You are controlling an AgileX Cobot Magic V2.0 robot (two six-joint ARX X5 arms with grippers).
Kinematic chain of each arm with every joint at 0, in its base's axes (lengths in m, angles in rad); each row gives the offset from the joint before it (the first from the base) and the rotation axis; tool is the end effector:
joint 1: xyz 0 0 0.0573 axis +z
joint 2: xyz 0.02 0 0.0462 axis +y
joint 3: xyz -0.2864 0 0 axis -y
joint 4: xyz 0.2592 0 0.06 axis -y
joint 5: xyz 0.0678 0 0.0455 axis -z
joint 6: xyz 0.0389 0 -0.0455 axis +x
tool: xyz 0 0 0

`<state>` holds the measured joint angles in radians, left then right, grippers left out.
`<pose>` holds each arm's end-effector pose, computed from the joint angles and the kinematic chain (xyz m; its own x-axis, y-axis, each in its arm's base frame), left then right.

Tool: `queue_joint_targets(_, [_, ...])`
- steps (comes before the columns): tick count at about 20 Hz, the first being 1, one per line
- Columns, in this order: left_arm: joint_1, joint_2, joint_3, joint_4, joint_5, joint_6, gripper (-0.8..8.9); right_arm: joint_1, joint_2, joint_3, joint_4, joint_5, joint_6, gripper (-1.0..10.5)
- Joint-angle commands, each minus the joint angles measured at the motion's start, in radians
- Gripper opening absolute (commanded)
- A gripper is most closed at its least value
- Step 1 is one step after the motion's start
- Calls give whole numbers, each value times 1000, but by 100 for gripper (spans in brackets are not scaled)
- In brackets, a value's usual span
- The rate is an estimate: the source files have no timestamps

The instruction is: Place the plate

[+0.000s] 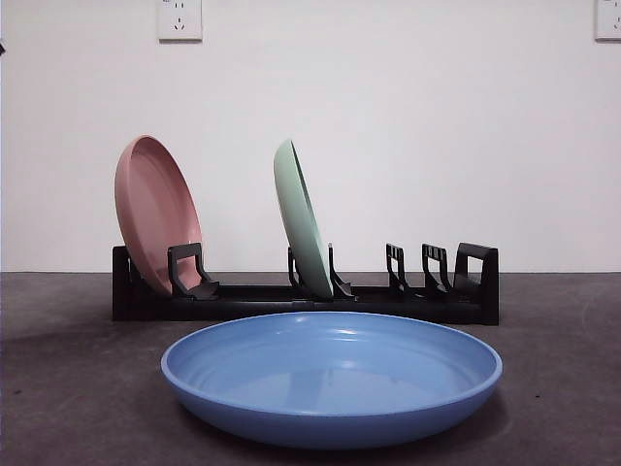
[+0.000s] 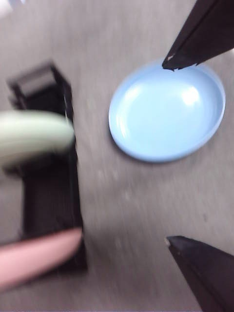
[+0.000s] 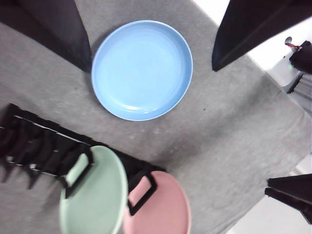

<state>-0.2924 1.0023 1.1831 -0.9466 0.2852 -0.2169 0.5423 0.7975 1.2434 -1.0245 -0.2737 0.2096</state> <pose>0.1747 -0.0640 0.3776 0.5813 -0.4688 -0.6651 0.3169 0.8833 -0.3456 0.0940 0.0689 0.4168 0.5509 0.6475 -0.5265 -0.5782 0.7511 0.3188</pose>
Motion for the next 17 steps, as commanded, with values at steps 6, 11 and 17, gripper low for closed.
queue_joint_targets(6, [-85, 437, 422, -168, -378, 56, 562, -16, -142, 21, -77, -11, -24, 393])
queue_joint_targets(11, [-165, 685, 628, -180, -694, 135, 562, -16, -168, 21, -86, -14, -19, 393])
queue_joint_targets(17, [-201, 851, 745, -72, -913, 205, 561, -16, -169, 20, -85, -14, -27, 393])
